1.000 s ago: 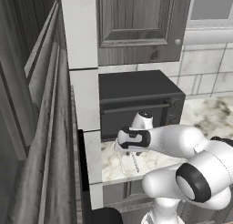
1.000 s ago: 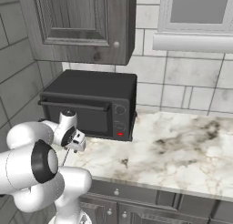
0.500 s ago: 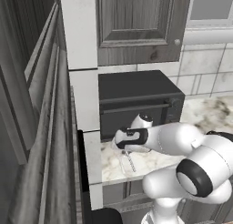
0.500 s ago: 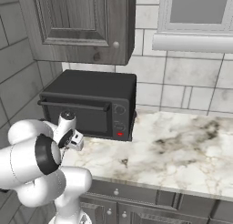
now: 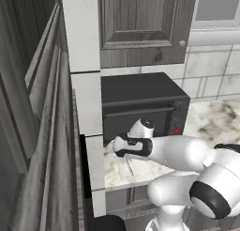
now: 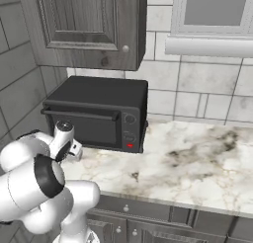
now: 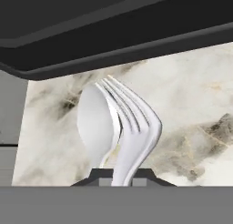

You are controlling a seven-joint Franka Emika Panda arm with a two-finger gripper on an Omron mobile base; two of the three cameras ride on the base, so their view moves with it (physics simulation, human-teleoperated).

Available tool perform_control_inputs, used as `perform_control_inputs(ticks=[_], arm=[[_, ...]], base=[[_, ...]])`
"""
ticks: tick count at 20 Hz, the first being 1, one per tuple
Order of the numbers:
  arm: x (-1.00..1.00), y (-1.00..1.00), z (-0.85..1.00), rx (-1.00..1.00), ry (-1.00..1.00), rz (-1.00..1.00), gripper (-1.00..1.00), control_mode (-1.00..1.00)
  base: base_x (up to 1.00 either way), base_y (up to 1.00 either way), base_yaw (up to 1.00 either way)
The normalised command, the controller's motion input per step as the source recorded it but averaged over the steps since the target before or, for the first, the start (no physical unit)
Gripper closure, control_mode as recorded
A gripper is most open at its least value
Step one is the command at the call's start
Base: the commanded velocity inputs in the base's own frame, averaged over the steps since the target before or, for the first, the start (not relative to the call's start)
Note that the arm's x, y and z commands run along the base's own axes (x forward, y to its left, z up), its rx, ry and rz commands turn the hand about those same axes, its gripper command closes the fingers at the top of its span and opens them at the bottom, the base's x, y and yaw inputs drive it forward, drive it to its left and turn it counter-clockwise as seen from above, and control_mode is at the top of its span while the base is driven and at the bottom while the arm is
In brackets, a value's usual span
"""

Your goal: Take the fork and place it on the left side of the plate. Then take the spoon and place it on the right side of the plate. Make sure they're directly next to the plate.

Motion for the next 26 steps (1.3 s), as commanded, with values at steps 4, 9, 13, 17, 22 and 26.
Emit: perform_control_inputs(ticks=[4,9,13,17,22,26], arm=[[-0.70,-0.32,1.00,0.00,-0.01,-0.12,1.00,-1.00],[-0.69,-0.67,0.99,0.00,0.05,-0.14,1.00,-1.00],[-0.68,-0.76,0.87,0.00,0.15,-0.16,1.00,-1.00],[-0.79,-0.66,0.79,0.04,0.12,-0.13,1.00,-1.00],[-0.59,-0.32,0.69,0.06,0.06,-0.02,1.00,-1.00],[-0.45,-0.01,0.35,0.00,0.08,0.00,1.00,-1.00]], base=[[0.00,0.00,0.00],[0.00,0.00,0.00],[0.00,0.00,0.00],[0.00,0.00,0.00],[0.00,0.00,0.00],[0.00,0.00,0.00]])
